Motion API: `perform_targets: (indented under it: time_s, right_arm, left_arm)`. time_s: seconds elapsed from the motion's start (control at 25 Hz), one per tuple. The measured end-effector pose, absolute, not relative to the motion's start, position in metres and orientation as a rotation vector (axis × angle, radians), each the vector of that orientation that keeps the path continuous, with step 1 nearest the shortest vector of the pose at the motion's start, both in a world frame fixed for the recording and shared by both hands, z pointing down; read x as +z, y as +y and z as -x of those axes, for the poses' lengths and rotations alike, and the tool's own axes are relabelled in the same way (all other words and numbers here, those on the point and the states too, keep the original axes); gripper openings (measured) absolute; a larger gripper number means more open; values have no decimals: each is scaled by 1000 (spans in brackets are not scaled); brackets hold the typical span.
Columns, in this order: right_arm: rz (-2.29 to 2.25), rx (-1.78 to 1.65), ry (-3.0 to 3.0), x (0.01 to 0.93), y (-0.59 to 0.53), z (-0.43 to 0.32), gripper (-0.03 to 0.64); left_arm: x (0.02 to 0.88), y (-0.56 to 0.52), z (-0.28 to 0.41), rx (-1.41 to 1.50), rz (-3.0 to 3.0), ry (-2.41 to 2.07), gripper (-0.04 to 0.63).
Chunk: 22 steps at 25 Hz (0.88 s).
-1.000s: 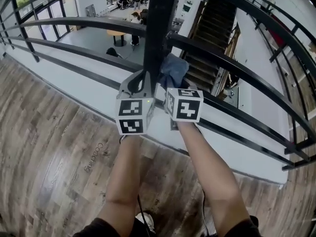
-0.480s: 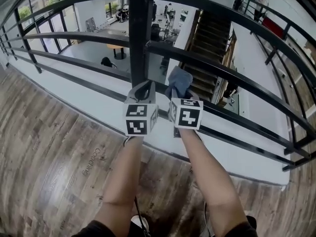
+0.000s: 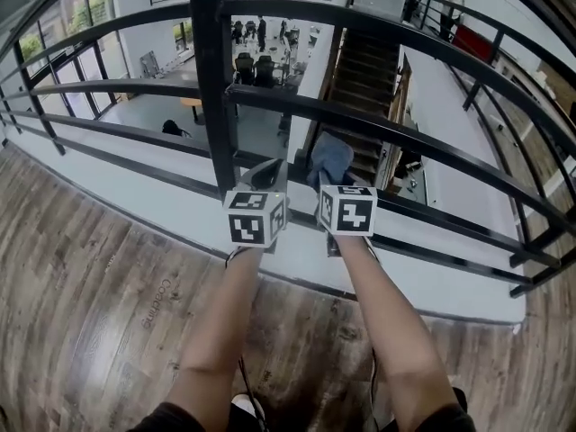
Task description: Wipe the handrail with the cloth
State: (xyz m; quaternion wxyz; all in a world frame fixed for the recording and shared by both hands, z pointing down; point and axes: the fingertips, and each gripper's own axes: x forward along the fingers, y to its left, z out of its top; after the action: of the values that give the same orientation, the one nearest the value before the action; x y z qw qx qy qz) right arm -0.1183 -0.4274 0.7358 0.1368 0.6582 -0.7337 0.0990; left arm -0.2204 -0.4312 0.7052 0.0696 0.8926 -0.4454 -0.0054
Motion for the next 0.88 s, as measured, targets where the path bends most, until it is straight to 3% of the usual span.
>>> perform_targets:
  time_s: [0.88]
  right_arm:
    - [-2080,287,-1985,733,-336,-66,87]
  left_arm:
    - [708,-364,61,162,-2835,-1147,2]
